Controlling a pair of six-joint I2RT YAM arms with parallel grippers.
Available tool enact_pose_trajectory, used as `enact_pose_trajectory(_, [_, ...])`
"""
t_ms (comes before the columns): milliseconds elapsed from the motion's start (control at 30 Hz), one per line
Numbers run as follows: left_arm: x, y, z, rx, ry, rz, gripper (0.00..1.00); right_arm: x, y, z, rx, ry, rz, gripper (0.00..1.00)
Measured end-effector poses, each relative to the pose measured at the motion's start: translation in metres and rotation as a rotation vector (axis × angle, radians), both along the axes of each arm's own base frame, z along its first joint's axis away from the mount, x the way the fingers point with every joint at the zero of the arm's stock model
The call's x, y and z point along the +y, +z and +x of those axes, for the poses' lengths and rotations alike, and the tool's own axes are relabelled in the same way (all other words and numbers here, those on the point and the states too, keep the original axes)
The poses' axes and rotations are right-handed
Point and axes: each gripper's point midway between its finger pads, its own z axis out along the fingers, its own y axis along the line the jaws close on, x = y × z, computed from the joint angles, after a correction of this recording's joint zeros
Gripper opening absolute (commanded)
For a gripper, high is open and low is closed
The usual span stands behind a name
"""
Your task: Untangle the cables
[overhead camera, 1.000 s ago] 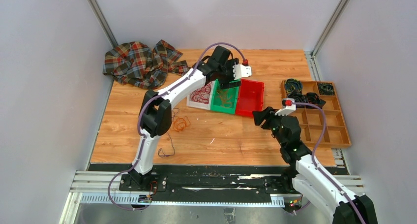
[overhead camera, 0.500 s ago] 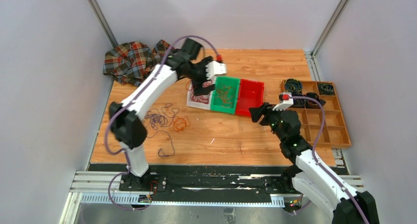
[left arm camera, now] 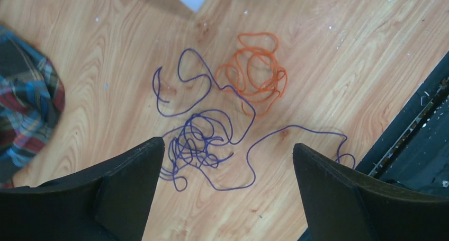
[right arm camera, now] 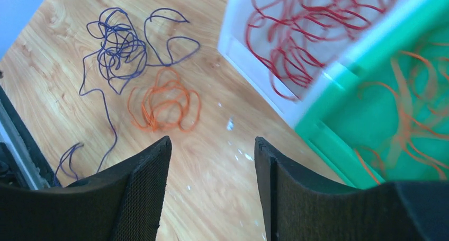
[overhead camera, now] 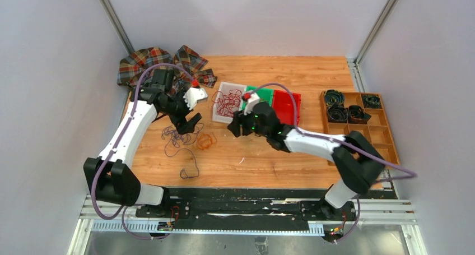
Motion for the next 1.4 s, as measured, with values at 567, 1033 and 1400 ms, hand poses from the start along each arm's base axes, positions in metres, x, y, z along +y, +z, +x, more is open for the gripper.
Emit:
enact_pose_trajectory(567, [0.052, 0.01, -0.003, -0.016, 0.291, 0.034, 0.98, 0.104, -0.097, 0.019, 0.058, 0.15, -0.176, 0.49])
enact_pose_trajectory(1033, [0.071, 0.04, 0.007, -0.115, 0.407, 0.088, 0.98, 0.126, -0.105, 0.027, 0.009, 0.157, -0.249, 0.28])
enact_pose_trajectory(1400, [0.072, 0.055, 0.0, -0.177, 0.402, 0.08, 0.98, 0.104, -0.103, -0.004, 0.004, 0.174, -0.333, 0.01])
